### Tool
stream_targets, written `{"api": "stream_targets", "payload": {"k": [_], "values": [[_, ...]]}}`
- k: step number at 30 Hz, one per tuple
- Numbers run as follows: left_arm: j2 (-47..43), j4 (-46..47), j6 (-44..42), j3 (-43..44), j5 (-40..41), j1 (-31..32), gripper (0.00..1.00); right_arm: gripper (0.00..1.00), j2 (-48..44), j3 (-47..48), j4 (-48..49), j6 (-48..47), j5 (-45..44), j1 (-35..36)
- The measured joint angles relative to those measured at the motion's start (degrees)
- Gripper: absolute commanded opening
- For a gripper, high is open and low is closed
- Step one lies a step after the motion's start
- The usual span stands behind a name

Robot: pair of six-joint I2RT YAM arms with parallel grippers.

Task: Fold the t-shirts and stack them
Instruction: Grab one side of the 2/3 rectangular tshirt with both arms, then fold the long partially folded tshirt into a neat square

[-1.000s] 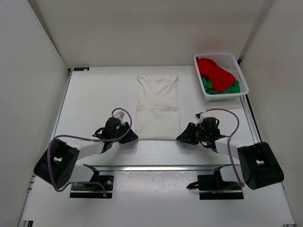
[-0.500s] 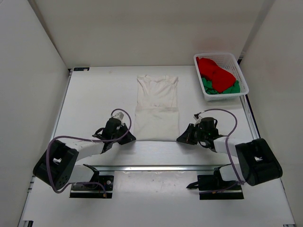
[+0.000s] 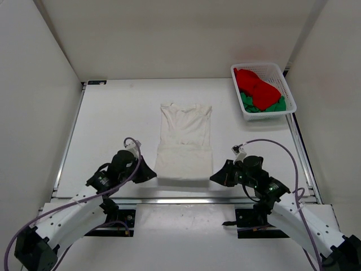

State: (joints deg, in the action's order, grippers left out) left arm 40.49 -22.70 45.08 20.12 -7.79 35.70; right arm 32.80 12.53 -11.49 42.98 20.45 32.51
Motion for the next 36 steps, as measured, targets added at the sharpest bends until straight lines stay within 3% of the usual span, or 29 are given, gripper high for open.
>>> {"api": "stream_targets", "payload": {"k": [5, 11, 17, 22, 28, 30, 32, 34, 36], "values": [[-0.17, -5.53, -0.28, 13.70, -0.81, -2.25, 0.00, 0.00, 3.52, 10.99, -8.70, -0.96, -2.19, 0.50], [9.62, 2.38, -1.64, 25.57, -3.21, -6.95, 0.00, 0.00, 18.82, 28.22, -6.32, -7.30, 1.66, -9.35], [31.30, 10.47, -2.05, 32.48, -4.90, -14.93, 0.00, 0.00, 40.15, 39.80, -1.05, -10.54, 8.46, -22.21], [52.11, 13.68, -2.10, 43.63, -4.87, -19.34, 0.00, 0.00, 61.51, 56.26, 1.22, -11.45, 13.55, -25.46], [67.32, 15.63, -1.09, 54.23, -3.67, -22.38, 0.00, 0.00, 84.48, 80.32, -0.52, -11.69, 16.50, -25.79], [71.52, 16.13, -0.81, 58.23, -3.06, -23.06, 0.15, 0.04, 91.73, 89.18, -2.45, -11.74, 17.29, -25.83], [74.86, 17.53, -0.20, 60.85, -2.64, -23.76, 0.29, 0.25, 98.49, 98.29, -4.15, -11.78, 17.84, -25.83], [77.05, 18.08, 0.42, 62.20, -1.95, -24.79, 0.52, 0.35, 104.43, 107.41, -6.97, -12.24, 18.03, -25.88], [78.49, 18.49, 1.38, 62.97, -1.38, -26.49, 0.61, 0.43, 109.87, 117.35, -10.82, -13.18, 17.97, -25.90]]}}
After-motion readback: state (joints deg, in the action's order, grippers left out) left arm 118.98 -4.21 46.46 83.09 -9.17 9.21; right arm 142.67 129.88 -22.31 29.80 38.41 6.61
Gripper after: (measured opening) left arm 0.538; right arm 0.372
